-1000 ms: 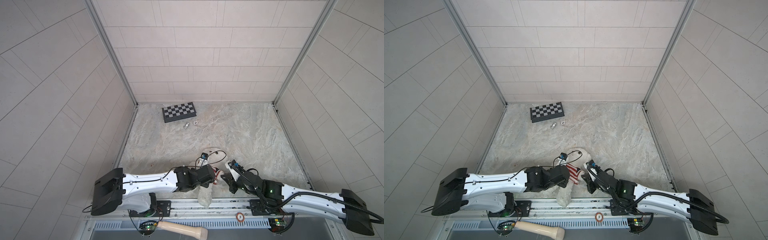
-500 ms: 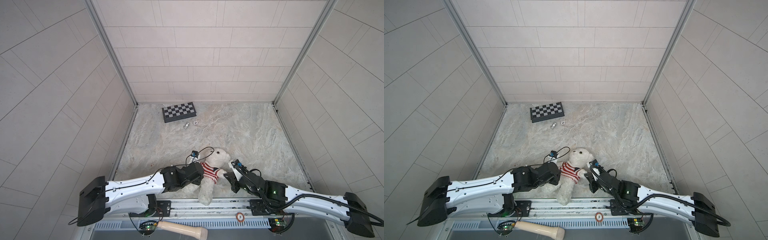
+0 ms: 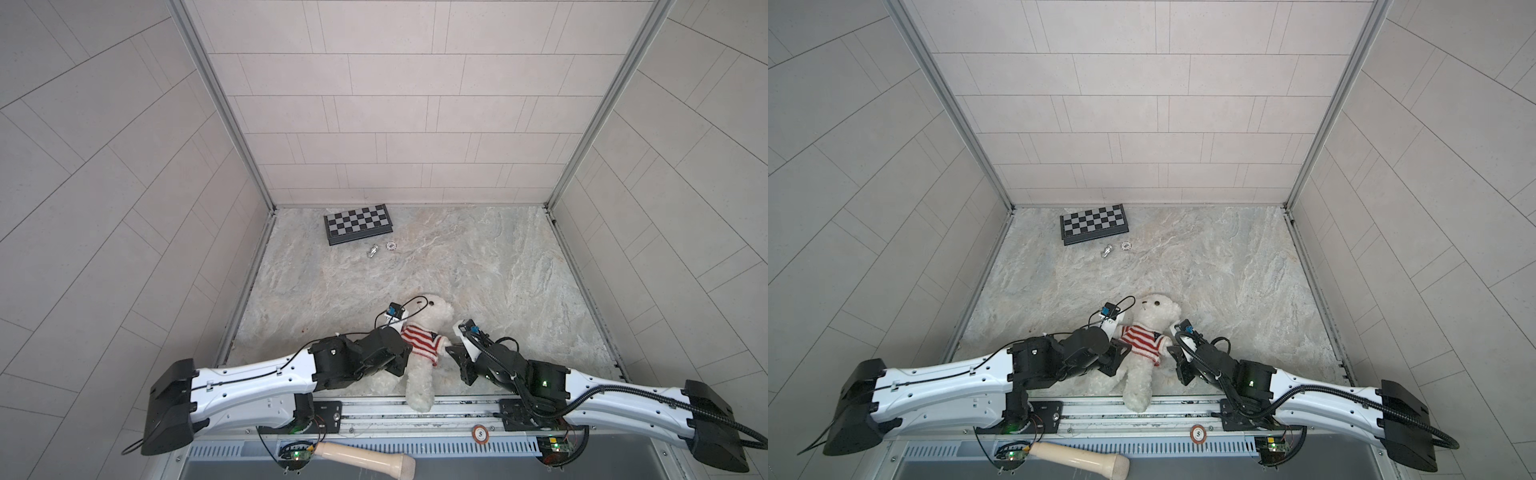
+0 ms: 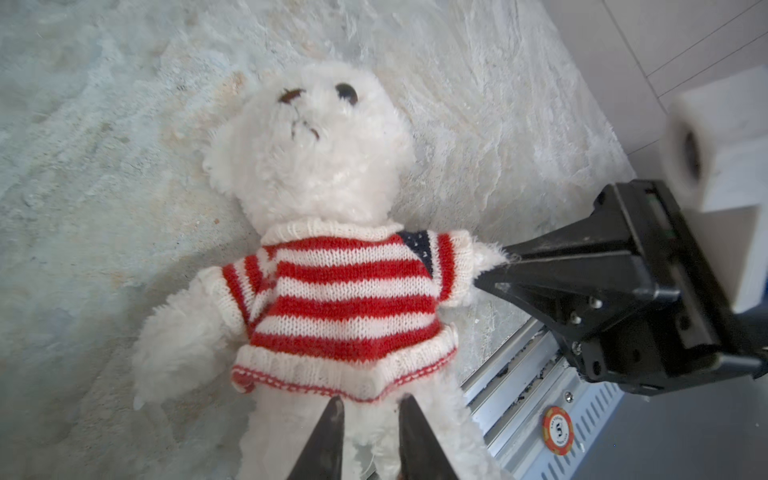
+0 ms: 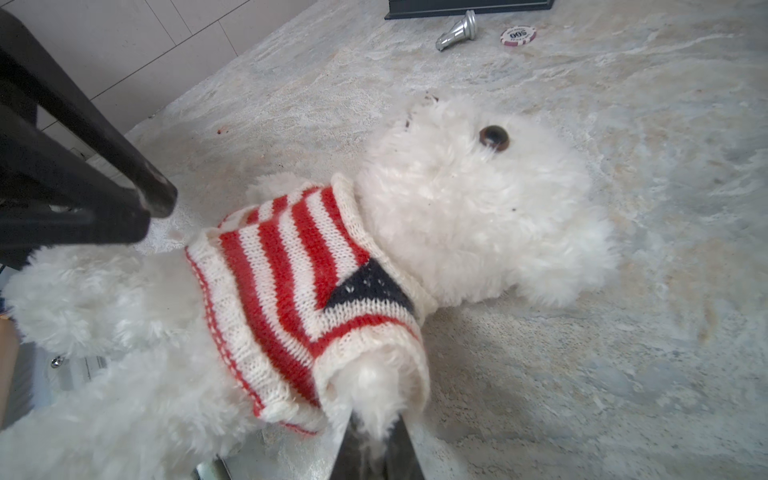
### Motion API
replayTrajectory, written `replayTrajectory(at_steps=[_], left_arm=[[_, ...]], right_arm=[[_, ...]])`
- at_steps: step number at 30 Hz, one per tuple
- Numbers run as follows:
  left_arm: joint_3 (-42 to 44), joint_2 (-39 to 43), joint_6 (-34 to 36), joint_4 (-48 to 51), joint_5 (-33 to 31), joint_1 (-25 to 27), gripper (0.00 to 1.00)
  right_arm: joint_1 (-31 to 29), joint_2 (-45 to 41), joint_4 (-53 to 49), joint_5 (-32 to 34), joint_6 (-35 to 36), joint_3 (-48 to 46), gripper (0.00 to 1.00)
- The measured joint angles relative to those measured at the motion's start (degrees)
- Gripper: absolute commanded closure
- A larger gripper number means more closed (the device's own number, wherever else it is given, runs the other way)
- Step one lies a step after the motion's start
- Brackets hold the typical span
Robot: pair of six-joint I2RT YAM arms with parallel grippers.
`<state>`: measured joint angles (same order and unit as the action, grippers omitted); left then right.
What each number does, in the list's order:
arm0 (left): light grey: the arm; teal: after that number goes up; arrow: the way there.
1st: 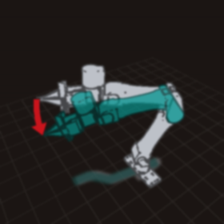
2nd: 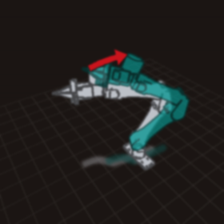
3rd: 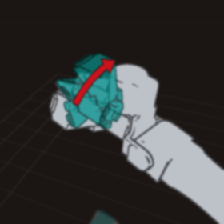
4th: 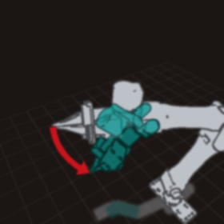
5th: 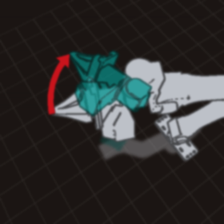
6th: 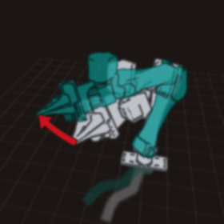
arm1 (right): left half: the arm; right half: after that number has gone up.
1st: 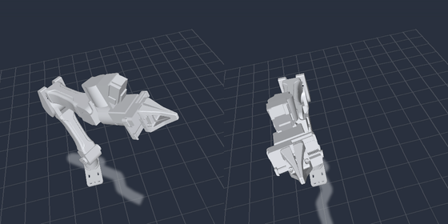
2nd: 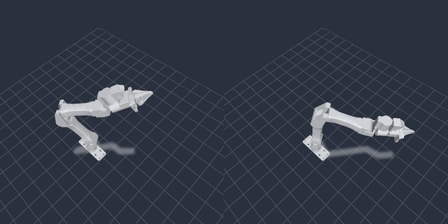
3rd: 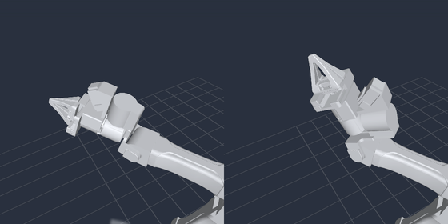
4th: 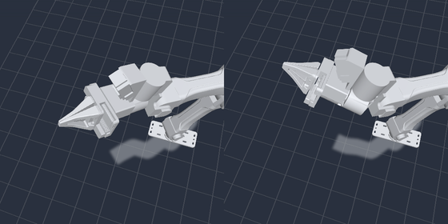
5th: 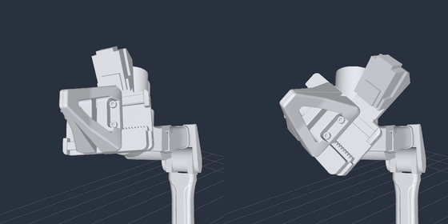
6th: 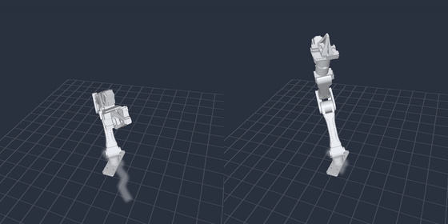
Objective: Dress the teddy bear
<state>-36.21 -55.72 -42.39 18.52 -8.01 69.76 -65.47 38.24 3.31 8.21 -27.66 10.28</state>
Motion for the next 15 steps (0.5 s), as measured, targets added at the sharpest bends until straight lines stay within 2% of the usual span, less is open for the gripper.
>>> replayTrajectory(at_steps=[6,11,15], left_arm=[[-4.35,-5.29,1.73,0.76,-0.79,-1.66,0.59],[-4.92,-12.50,2.40,0.39,-0.72,-2.12,0.65],[-3.41,-14.12,1.64,-0.28,-0.13,-0.61,0.67]], right_arm=[[0.00,0.98,0.31,0.13,0.90,0.33,1.00],[0.00,1.27,0.76,0.31,0.96,0.42,1.00],[0.00,1.14,0.72,0.66,1.03,0.42,1.00]])
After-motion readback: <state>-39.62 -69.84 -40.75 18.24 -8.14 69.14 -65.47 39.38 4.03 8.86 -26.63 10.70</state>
